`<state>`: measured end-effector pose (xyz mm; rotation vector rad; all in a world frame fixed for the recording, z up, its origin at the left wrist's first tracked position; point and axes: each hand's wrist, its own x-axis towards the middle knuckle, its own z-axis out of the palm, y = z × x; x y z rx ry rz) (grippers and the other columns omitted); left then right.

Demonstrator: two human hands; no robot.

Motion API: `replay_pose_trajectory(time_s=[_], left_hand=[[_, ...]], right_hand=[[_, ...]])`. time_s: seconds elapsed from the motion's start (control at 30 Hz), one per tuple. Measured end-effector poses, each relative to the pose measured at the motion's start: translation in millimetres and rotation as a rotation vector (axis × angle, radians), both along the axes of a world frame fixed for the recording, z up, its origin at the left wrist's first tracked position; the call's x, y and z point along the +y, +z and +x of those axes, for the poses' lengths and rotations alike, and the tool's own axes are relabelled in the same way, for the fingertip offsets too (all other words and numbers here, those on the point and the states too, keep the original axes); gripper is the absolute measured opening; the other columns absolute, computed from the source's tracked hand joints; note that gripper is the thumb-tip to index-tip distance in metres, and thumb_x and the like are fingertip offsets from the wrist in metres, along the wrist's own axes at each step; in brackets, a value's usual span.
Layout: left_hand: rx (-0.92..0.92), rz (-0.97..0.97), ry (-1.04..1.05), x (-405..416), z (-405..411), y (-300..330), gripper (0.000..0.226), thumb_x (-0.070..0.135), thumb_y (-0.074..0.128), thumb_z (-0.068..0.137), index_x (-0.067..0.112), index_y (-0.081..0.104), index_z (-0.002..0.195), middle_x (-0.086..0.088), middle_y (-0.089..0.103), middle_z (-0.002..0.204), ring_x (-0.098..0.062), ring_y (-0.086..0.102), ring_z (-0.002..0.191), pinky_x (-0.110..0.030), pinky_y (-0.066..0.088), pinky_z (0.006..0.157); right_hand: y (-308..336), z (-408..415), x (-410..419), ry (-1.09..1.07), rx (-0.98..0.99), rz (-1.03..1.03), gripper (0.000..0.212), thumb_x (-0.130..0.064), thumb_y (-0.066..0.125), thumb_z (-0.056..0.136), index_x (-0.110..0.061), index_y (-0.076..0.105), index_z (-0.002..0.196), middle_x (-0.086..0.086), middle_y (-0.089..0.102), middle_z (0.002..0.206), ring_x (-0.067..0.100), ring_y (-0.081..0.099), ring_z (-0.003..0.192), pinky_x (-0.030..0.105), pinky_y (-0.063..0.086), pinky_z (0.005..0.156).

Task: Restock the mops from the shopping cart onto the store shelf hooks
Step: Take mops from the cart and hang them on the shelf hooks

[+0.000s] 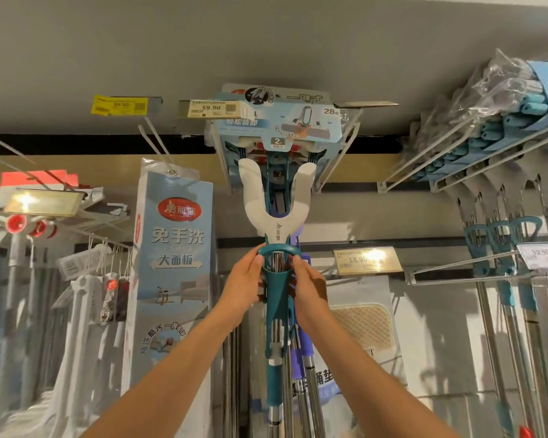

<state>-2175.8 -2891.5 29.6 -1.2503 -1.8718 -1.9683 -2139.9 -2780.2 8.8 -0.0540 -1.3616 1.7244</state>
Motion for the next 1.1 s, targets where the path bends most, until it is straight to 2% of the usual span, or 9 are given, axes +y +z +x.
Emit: replay_pose_trajectory(time_s=[0.13,0.2,0.3,0.37,0.53,0.73,0.9,1.0,1.1], left_hand=[[-0.014,0.049,-0.010,2.1,8.7,10.0,0.032,0.025,0.034,0.110,0.033,0.051,0.136,0.006,0.063,0.107,-0.013,0.064,0.097,-0.031,0.059,0.071],[-0.032,0.064,-0.015,6.4,14.2,17.0,0.034,0.025,0.036,0.110,0.033,0.051,0.139,0.004,0.063,0.110,-0.013,0.062,0.099,-0.038,0.060,0.078],[-0.077,0.049,-0.024,12.6,15.6,22.5,0.031,0.028,0.037,0.109,0.030,0.053,0.137,-0.001,0.063,0.116,-0.016,0.062,0.103,-0.043,0.060,0.082],[-0.098,0.022,-0.020,17.1,15.8,21.2,0.030,0.031,0.037,0.109,0.023,0.058,0.129,-0.006,0.065,0.116,-0.020,0.063,0.106,-0.046,0.060,0.085],[-0.139,-0.017,-0.039,25.7,15.3,11.6,0.030,0.031,0.037,0.109,0.021,0.057,0.128,-0.007,0.064,0.117,-0.018,0.062,0.106,-0.049,0.057,0.093],[-0.129,0.014,-0.036,25.5,9.7,4.4,0.028,0.031,0.034,0.110,0.024,0.057,0.125,0.002,0.064,0.108,-0.010,0.062,0.098,-0.033,0.058,0.078],[-0.155,-0.028,-0.028,26.0,9.5,3.0,0.034,0.034,0.034,0.109,0.023,0.054,0.135,-0.001,0.062,0.117,-0.012,0.059,0.103,-0.045,0.057,0.093],[-0.185,-0.005,-0.016,26.2,11.0,0.8,0.031,0.033,0.034,0.110,0.022,0.058,0.125,0.000,0.065,0.109,-0.010,0.062,0.096,-0.029,0.057,0.074],[-0.240,0.007,-0.036,23.2,13.5,-5.6,0.028,0.034,0.035,0.109,0.021,0.059,0.116,-0.001,0.065,0.108,-0.011,0.063,0.096,-0.030,0.054,0.080]], right_hand=[[8.0,-2.9,-5.3,-0.051,0.081,-0.059,0.027,-0.039,0.053,0.102,-0.021,0.073,0.105,0.010,0.073,0.104,0.030,0.068,0.100,0.045,0.058,0.084],[16.6,-1.6,-0.8,-0.081,0.107,-0.052,0.024,-0.040,0.055,0.101,-0.026,0.074,0.095,0.008,0.074,0.099,0.031,0.068,0.097,0.050,0.058,0.087],[26.2,5.4,5.8,-0.118,0.090,-0.030,0.024,-0.040,0.052,0.102,-0.029,0.069,0.089,0.000,0.068,0.091,0.021,0.063,0.088,0.036,0.053,0.076],[26.4,7.8,9.8,-0.127,0.064,-0.022,0.028,-0.039,0.049,0.103,-0.020,0.069,0.101,0.002,0.066,0.094,0.018,0.060,0.088,0.031,0.049,0.072],[13.5,8.0,16.4,-0.138,0.028,-0.012,0.038,-0.040,0.047,0.104,-0.011,0.068,0.116,0.012,0.067,0.110,0.028,0.061,0.104,0.040,0.051,0.093],[7.0,1.3,19.0,-0.092,0.037,-0.023,0.037,-0.039,0.049,0.103,-0.009,0.068,0.114,0.015,0.069,0.107,0.030,0.064,0.103,0.040,0.053,0.088],[3.4,5.1,24.2,-0.039,-0.001,0.032,0.036,-0.035,0.047,0.105,-0.008,0.069,0.116,0.013,0.071,0.105,0.020,0.066,0.091,0.030,0.054,0.077],[3.1,8.5,25.5,-0.034,-0.039,0.076,0.033,-0.035,0.044,0.106,-0.013,0.069,0.112,0.008,0.071,0.103,0.018,0.065,0.093,0.028,0.053,0.077],[2.6,9.6,27.4,-0.059,-0.116,0.071,0.034,-0.040,0.044,0.105,-0.017,0.068,0.110,0.008,0.070,0.108,0.020,0.065,0.097,0.030,0.051,0.077]])
